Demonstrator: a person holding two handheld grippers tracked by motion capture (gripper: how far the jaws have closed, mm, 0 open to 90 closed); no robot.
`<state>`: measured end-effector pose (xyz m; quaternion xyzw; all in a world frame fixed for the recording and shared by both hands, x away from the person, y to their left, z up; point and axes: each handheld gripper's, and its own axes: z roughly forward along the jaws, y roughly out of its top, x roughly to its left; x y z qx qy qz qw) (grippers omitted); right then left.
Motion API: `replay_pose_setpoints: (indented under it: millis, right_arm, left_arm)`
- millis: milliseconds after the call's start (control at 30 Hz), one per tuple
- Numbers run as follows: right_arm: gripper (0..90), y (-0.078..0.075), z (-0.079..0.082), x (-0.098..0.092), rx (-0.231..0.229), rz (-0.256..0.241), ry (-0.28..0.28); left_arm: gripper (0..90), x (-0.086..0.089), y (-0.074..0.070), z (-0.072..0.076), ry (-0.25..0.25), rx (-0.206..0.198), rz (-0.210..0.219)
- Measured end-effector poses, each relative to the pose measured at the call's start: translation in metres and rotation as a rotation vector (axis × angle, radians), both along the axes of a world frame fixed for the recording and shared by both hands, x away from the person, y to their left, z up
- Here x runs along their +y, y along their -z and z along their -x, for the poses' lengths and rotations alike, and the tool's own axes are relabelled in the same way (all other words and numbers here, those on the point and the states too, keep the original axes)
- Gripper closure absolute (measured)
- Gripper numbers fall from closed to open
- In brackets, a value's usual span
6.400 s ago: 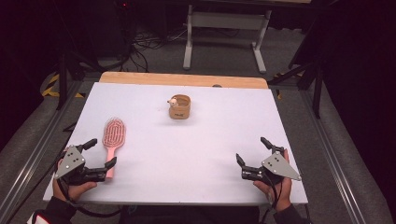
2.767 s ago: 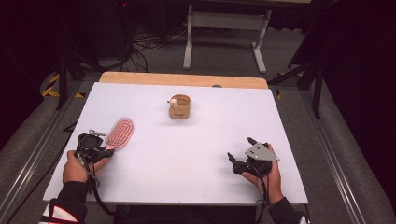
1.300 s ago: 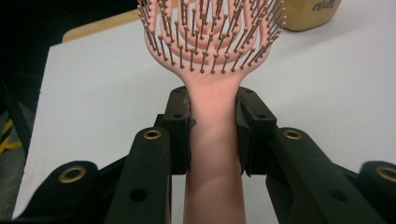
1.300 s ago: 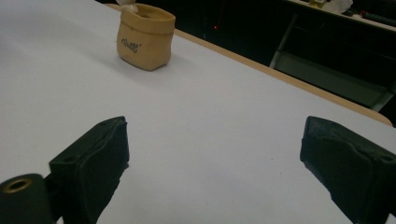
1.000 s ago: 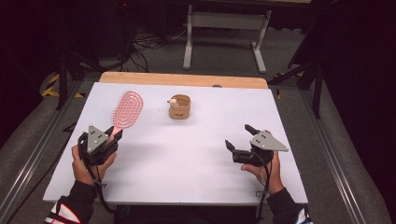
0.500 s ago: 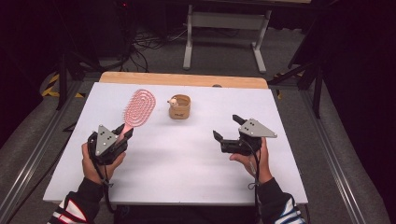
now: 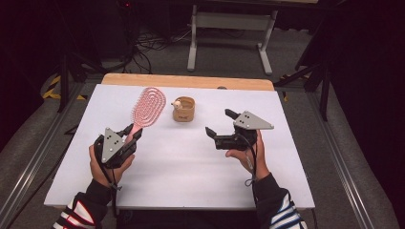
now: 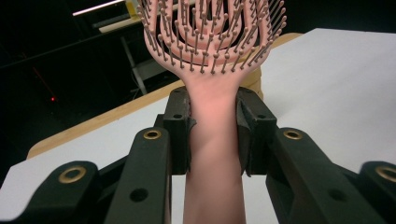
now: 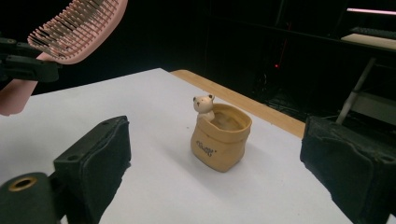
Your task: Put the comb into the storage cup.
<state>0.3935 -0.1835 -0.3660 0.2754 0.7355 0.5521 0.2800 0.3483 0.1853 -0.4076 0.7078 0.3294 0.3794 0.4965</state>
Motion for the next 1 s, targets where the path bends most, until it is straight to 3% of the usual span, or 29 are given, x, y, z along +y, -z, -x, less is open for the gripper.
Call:
replay_pose_setpoints:
  millis: [167, 333, 467, 733, 833, 1000]
  right_arm:
    - [8.7, -0.006, 0.002, 0.007, -0.001, -0.013, -0.017]
    - [9.5, -0.006, -0.001, 0.016, 0.036, 0.005, -0.007]
    - [8.4, -0.005, -0.001, 0.021, 0.054, -0.010, -0.053]
    - [6.3, -0.001, 0.006, 0.033, 0.073, -0.023, -0.111]
    - [6.1, 0.002, 0.009, 0.039, 0.074, 0.002, -0.133]
    - [6.3, 0.003, 0.012, 0.040, 0.082, 0.000, -0.154]
  left_arm:
    - [69.7, -0.010, -0.001, 0.003, 0.033, -0.021, -0.011]
    - [69.7, -0.021, -0.001, 0.006, 0.067, -0.029, -0.020]
    - [69.7, -0.029, 0.001, 0.008, 0.091, -0.028, -0.027]
    - [69.7, -0.051, 0.010, 0.020, 0.151, -0.039, -0.080]
    - [69.7, -0.055, 0.012, 0.026, 0.170, -0.046, -0.102]
    - [69.7, -0.058, 0.015, 0.030, 0.190, -0.044, -0.138]
